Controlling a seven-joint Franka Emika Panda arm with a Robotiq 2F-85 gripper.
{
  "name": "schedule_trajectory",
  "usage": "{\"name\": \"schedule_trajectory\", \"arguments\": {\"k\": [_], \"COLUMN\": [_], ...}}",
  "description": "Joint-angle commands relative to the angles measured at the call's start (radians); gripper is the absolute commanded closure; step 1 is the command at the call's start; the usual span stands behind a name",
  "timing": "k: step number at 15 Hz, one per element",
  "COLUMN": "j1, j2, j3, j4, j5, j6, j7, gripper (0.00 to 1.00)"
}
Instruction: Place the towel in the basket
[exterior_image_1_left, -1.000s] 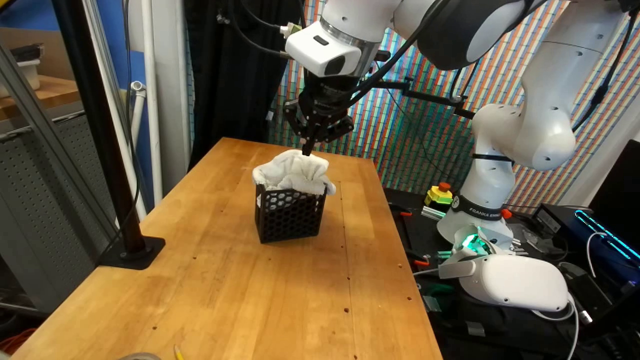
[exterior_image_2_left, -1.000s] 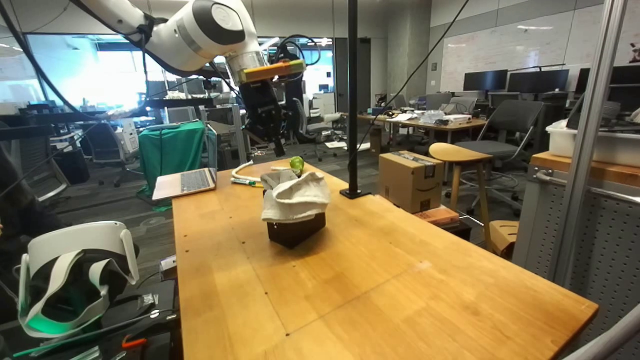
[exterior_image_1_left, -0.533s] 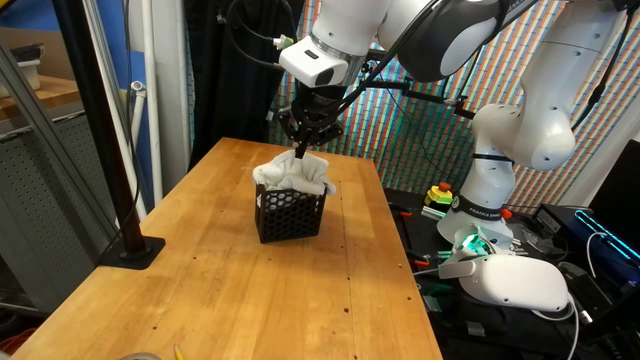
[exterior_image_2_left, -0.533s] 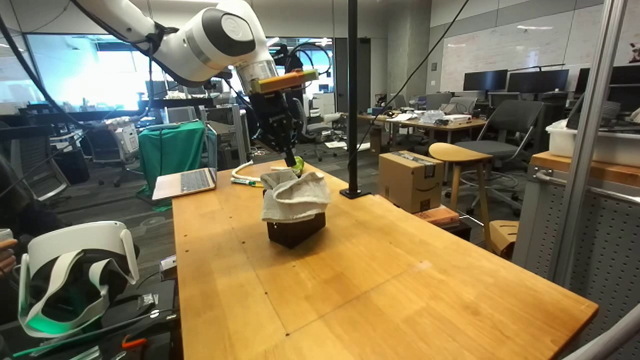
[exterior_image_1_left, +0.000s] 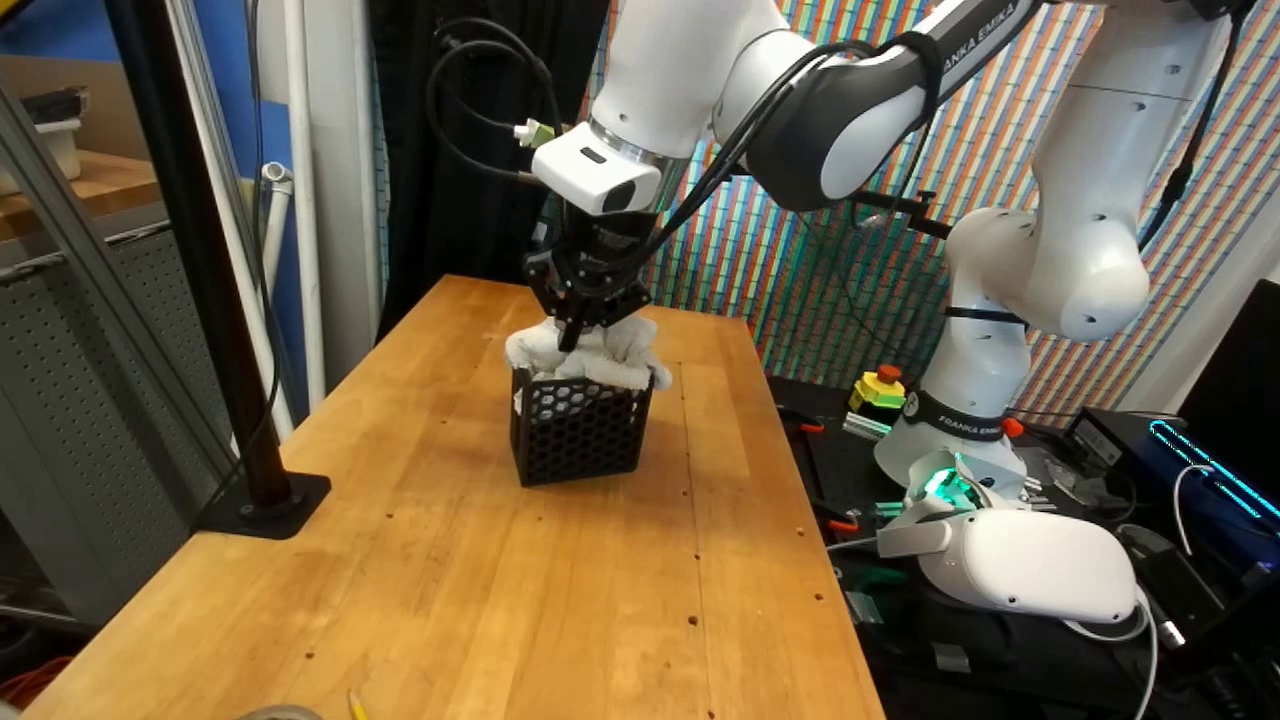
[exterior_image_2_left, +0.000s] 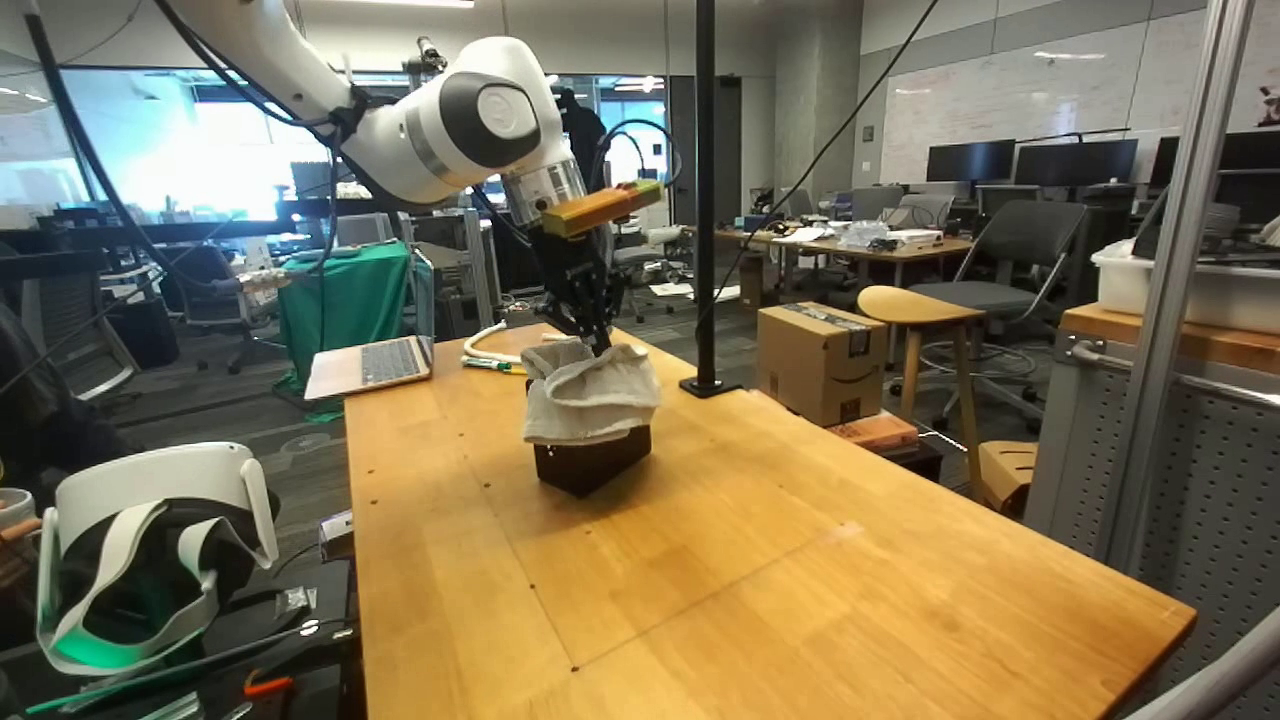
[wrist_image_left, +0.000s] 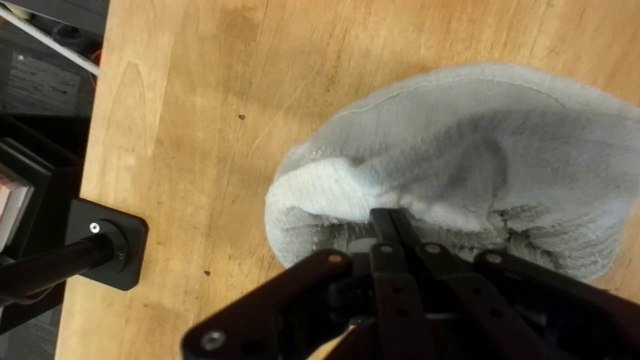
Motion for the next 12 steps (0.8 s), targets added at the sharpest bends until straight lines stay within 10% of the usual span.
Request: {"name": "schedule_trajectory", "arguments": {"k": [1, 12], "j1": [-0.018, -0.111], "j2": [0.051, 0.271], "j3": [0.003, 0.01], "j4": [-0.009, 0.043], "j5": [0.084, 0.344], "j6": [0.065, 0.075], "j7": [-0.076, -0.273], "gripper": [0.95, 0.95]}}
